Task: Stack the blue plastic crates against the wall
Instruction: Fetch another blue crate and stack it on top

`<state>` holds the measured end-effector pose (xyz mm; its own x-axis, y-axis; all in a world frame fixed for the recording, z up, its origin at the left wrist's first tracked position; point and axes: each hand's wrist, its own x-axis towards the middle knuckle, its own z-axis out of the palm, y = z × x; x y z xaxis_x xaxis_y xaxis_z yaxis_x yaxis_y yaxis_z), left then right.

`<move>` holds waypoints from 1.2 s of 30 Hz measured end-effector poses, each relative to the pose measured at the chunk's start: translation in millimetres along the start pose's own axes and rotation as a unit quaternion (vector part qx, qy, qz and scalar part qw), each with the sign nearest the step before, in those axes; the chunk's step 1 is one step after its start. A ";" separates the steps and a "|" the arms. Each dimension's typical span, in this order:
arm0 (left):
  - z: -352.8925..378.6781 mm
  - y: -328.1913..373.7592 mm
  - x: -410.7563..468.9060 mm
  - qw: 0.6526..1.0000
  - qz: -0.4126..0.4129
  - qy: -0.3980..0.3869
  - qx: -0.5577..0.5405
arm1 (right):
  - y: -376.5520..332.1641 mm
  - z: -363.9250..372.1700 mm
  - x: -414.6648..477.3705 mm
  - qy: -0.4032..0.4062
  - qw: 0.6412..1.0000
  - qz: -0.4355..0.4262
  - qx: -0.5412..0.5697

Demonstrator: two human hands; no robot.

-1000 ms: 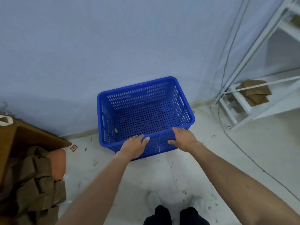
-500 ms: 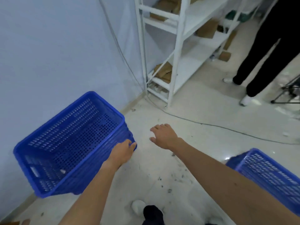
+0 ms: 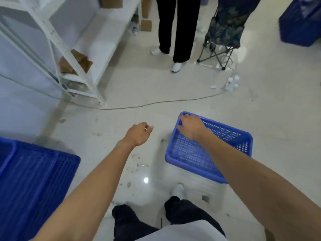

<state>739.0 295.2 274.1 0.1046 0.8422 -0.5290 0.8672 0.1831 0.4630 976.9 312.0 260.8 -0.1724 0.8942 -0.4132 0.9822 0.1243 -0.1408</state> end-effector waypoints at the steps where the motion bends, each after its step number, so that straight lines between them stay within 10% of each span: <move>1: 9.4 23.2 4.9 1.000 0.009 -0.006 0.005 | 28.5 -1.1 -8.8 -0.001 1.000 0.022 0.008; 15: 89.4 170.8 56.0 0.988 0.071 -0.101 0.092 | 220.4 23.8 -92.6 -0.008 0.967 0.225 0.116; 21: 137.5 171.4 90.0 0.985 -0.014 -0.154 -0.078 | 259.2 45.4 -105.0 -0.050 0.950 0.281 0.124; 36: 341.6 136.0 113.7 0.894 -0.298 -0.143 -0.301 | 380.2 136.0 54.7 -0.167 0.981 0.094 -0.026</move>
<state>1035.2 242.6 34.0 -0.0948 0.3555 -0.9298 0.3994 0.8692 0.2916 1330.7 349.7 62.3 0.0054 0.7142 -0.6999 1.0000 0.0012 0.0089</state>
